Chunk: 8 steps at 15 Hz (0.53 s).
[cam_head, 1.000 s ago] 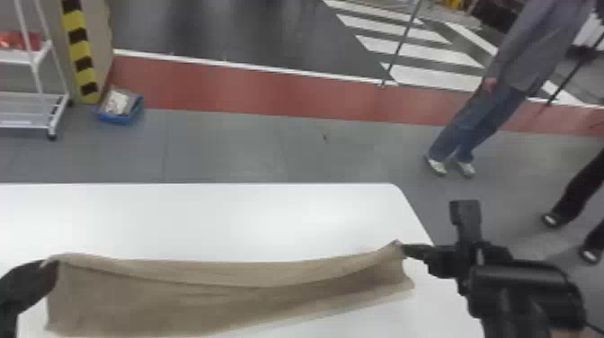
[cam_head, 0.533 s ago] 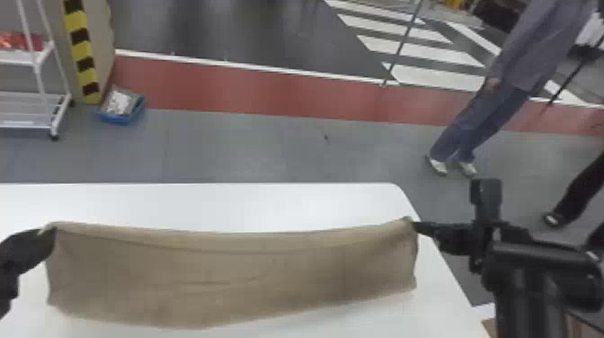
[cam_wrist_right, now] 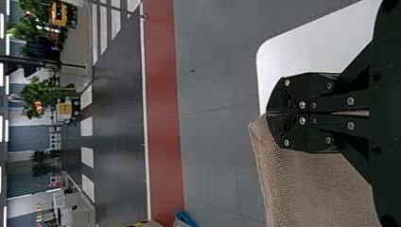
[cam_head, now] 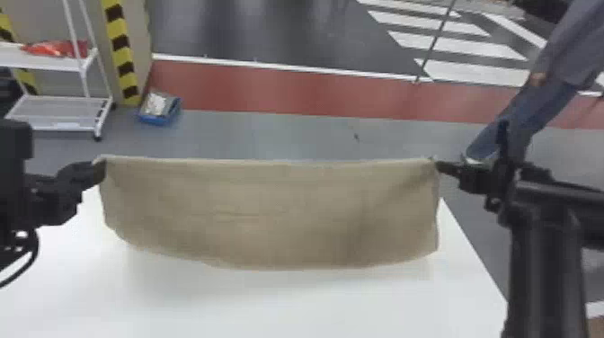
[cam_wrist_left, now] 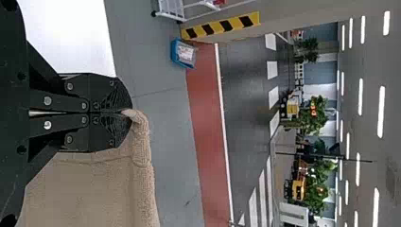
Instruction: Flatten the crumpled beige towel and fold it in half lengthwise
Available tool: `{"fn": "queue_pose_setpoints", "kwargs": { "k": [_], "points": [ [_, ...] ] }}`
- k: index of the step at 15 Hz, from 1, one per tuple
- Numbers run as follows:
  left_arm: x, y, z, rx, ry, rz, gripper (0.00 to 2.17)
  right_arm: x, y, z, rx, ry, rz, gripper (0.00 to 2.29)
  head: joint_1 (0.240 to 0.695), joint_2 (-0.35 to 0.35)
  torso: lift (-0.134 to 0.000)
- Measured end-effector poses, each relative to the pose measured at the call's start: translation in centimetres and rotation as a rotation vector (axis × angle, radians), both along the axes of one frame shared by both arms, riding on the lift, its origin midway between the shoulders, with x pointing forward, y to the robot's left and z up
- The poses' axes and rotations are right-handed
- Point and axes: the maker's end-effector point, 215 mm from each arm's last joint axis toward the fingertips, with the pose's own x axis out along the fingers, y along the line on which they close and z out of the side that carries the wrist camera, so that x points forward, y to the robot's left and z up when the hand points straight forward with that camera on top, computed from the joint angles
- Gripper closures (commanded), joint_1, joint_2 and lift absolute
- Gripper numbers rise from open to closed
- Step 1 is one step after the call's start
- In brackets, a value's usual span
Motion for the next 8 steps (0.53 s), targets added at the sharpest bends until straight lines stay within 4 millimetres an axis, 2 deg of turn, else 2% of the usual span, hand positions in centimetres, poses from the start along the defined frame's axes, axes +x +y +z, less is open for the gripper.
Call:
{"fn": "queue_pose_setpoints", "kwargs": {
  "k": [4,7,8],
  "points": [
    [4.8,0.6,2.7,-0.045,-0.045,0.027,1.54,5.1,-0.9,5.4,-0.006,-0.123,-0.02,1.69,0.616,-0.211,0.0],
    [6.9,0.7,5.0,-0.061,-0.098,0.035,1.54,6.9,-2.2,9.6,0.005,-0.232,-0.023,1.69,0.553,-0.212,0.0],
    [6.9,0.5,5.0,-0.066,-0.1,0.027,1.54,6.7,-2.4,9.7,0.016,-0.243,-0.012,1.69,0.551,-0.215,0.0]
  ]
}}
